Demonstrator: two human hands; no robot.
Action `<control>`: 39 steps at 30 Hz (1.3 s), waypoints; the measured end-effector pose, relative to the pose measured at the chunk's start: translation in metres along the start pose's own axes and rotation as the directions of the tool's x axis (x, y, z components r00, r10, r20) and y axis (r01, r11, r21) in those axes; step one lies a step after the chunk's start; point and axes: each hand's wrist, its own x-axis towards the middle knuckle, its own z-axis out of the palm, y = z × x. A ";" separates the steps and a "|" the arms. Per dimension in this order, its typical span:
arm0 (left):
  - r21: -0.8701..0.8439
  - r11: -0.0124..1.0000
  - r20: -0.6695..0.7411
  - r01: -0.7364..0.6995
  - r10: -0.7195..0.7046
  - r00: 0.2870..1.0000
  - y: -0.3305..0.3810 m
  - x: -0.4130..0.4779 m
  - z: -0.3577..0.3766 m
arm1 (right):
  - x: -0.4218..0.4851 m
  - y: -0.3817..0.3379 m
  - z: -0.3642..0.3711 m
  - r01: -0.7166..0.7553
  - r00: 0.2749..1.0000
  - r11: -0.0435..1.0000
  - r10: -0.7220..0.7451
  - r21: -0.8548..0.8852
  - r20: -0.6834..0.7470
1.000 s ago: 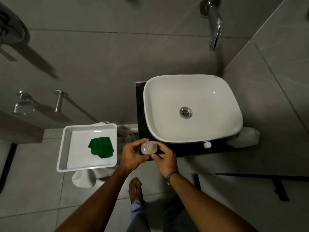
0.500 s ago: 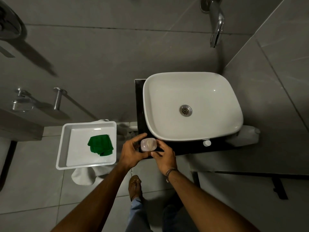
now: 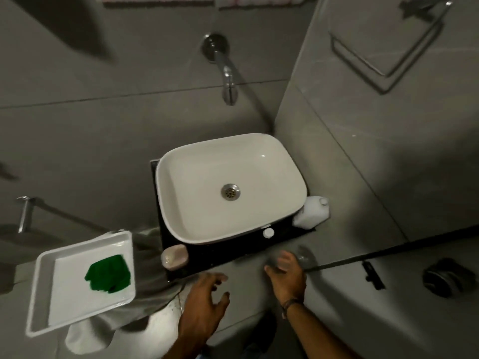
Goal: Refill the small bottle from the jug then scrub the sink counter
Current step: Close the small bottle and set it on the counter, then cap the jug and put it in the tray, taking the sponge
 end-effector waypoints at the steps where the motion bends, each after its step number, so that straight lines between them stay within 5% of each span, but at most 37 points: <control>1: 0.030 0.998 0.011 -0.058 0.058 0.998 0.019 0.014 0.011 | 0.011 -0.003 -0.013 0.000 0.998 1.000 0.001 0.017 -0.058; 6: 0.253 0.932 0.095 -0.259 0.242 0.965 0.098 0.087 0.067 | 0.066 -0.028 -0.054 0.068 0.971 0.993 -0.043 0.097 -0.236; 12: 0.674 0.681 0.198 -0.287 0.208 0.958 0.122 0.126 0.126 | 0.118 -0.057 -0.052 0.060 0.960 0.969 0.010 0.239 -0.279; 20: 0.711 0.665 0.157 -0.227 0.164 0.974 0.123 0.139 0.146 | 0.135 -0.074 -0.043 -0.030 0.935 0.969 0.113 0.244 -0.336; 22: 0.629 0.755 0.102 -0.184 0.154 0.983 0.128 0.137 0.141 | 0.133 -0.074 -0.047 -0.024 0.939 0.973 0.100 0.228 -0.328; 25: 0.202 0.968 -0.097 -0.149 0.171 0.980 0.145 0.124 0.124 | 0.121 -0.067 -0.059 0.042 0.952 0.972 0.030 0.230 -0.303; 29: -0.396 0.884 -0.200 -0.249 0.182 0.963 0.198 0.108 0.086 | 0.089 -0.063 -0.084 0.189 0.961 0.943 -0.120 0.275 -0.249; 39: -0.252 0.842 -0.129 -0.477 0.459 0.879 0.318 0.111 -0.017 | 0.026 -0.133 -0.127 0.427 0.904 0.883 -0.409 0.193 -0.126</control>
